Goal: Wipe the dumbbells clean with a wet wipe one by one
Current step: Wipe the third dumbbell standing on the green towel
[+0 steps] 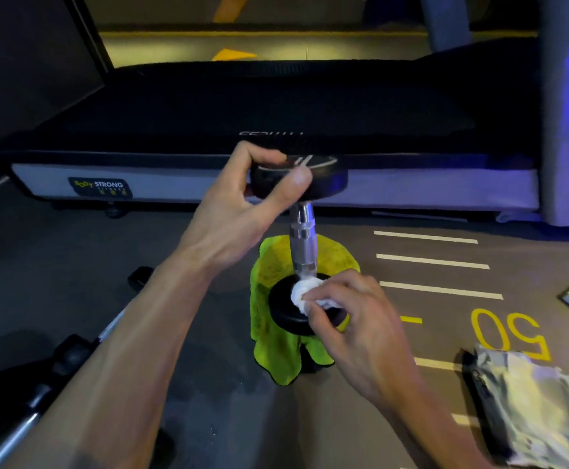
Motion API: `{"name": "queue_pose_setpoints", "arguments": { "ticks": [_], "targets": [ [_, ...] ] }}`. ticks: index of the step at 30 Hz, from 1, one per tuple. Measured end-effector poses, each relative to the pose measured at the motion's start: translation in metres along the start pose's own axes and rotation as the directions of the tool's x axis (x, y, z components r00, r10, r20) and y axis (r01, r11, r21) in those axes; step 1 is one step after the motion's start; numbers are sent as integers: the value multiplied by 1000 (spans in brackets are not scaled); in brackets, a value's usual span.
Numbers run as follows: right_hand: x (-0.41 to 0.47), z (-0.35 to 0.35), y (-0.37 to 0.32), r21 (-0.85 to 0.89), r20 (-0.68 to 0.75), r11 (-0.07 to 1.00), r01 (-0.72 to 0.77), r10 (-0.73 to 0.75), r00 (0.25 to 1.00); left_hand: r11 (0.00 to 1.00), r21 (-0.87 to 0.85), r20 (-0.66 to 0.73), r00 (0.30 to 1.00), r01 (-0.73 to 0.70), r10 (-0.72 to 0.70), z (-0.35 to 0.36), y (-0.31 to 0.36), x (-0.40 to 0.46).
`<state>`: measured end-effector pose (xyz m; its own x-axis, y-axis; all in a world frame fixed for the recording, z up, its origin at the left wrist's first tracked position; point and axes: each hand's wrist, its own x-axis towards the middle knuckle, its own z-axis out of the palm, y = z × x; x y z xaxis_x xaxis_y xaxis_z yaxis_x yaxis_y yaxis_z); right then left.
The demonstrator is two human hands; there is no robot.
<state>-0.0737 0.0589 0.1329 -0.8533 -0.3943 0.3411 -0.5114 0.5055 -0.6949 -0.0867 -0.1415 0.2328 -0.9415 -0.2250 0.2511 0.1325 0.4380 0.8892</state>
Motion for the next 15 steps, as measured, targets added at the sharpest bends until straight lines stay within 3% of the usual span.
{"name": "queue_pose_setpoints", "arguments": {
  "ticks": [6,11,15],
  "targets": [
    [12,-6,-6,63,88,993,-95,90,992,980,198,154,987,18,-49,-20,30,11],
    [15,6,-19,29,-9,992,-123,124,992,988,70,181,973,136,-147,-15,28,23],
    [24,0,-19,-61,83,996,-64,69,994,985,-36,156,975,167,-160,-1,23,32]
  ]
}}
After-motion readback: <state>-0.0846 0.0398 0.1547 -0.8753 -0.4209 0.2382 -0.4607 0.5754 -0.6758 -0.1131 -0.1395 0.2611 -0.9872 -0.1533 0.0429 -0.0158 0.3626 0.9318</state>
